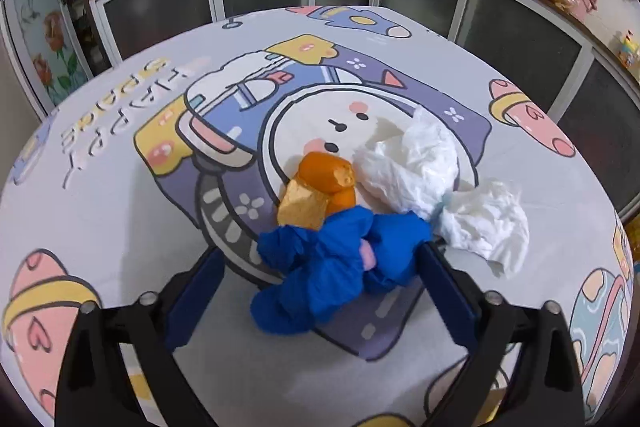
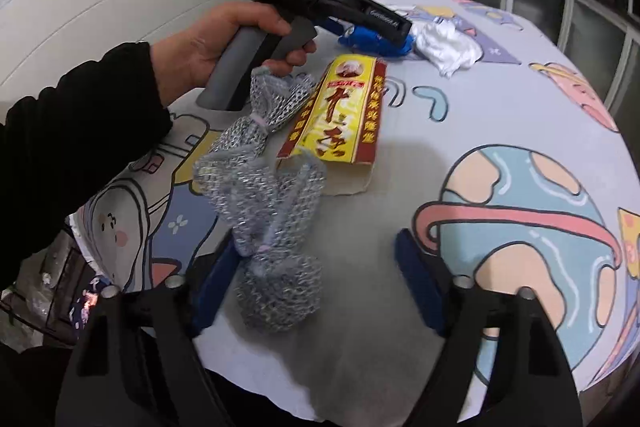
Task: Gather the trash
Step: 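Grasp the second blue glove with the left tool while the right tool grasps the silver mesh scrubber, then carry the blue glove and silver scrubber over the yellow-rimmed bin with both tools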
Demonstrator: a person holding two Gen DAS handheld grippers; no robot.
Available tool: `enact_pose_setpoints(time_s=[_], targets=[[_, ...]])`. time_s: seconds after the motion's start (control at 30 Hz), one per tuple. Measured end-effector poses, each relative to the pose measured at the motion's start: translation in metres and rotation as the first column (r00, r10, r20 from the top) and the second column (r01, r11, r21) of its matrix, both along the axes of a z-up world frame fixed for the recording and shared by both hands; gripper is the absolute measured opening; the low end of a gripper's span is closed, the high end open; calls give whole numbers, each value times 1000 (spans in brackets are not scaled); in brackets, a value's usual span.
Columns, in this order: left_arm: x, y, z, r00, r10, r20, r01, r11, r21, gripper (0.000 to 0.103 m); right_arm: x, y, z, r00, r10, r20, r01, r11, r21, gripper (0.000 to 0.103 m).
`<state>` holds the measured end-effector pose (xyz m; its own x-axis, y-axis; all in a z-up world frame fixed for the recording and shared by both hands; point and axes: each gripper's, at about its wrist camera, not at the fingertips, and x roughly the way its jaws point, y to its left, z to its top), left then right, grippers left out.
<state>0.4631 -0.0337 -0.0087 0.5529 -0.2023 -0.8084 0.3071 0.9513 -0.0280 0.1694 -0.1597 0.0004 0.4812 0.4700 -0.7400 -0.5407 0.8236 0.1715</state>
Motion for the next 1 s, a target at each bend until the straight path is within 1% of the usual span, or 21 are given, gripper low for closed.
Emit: enact_pose_setpoints(time_s=[0.03, 0.07, 0.1, 0.13, 0.17, 0.2, 0.3, 0.43, 0.6, 0.83, 1.0], targets=[[2, 1, -3, 1000, 0, -16, 0, 1000, -12, 61, -1, 1, 1, 1000, 9, 3, -9, 1000, 3, 57], [2, 2, -5, 1000, 3, -25, -4, 1000, -22, 50, -2, 1, 2, 1000, 18, 4, -18, 1000, 9, 41], [2, 4, -5, 1000, 12, -23, -13, 1000, -28, 42, -3, 2, 4, 999, 32, -6, -32, 999, 22, 30], [1, 5, -5, 1000, 13, -18, -14, 999, -35, 33, -4, 2, 5, 999, 36, -11, -35, 999, 29, 28], [1, 6, -5, 1000, 7, -24, -8, 999, -42, 27, -5, 4, 6, 999, 40, -11, -40, 999, 29, 22], [0, 7, -4, 1000, 8, -24, -9, 999, -46, 23, -6, 4, 7, 999, 48, -10, -47, 998, 30, 19], [-9, 14, 3, 1000, 11, -16, -12, 998, -63, 20, -9, 2, 11, 999, 43, -14, -42, 997, 71, 15], [-27, 26, 13, 1000, 6, -12, -8, 995, -98, 19, -11, -4, 18, 998, 40, -38, -35, 991, 129, 14], [-57, 47, 26, 1000, 8, -9, -9, 989, -150, 19, -20, -10, 32, 999, 28, -22, -24, 985, 172, 14], [-102, 76, 41, 1000, 11, 14, -8, 985, -173, 19, -34, -16, 49, 1000, 3, 15, -5, 981, 196, 14], [-121, 93, 39, 1000, 4, 5, -3, 984, -180, 20, -42, -19, 54, 1000, -7, 19, 3, 978, 207, 14]])
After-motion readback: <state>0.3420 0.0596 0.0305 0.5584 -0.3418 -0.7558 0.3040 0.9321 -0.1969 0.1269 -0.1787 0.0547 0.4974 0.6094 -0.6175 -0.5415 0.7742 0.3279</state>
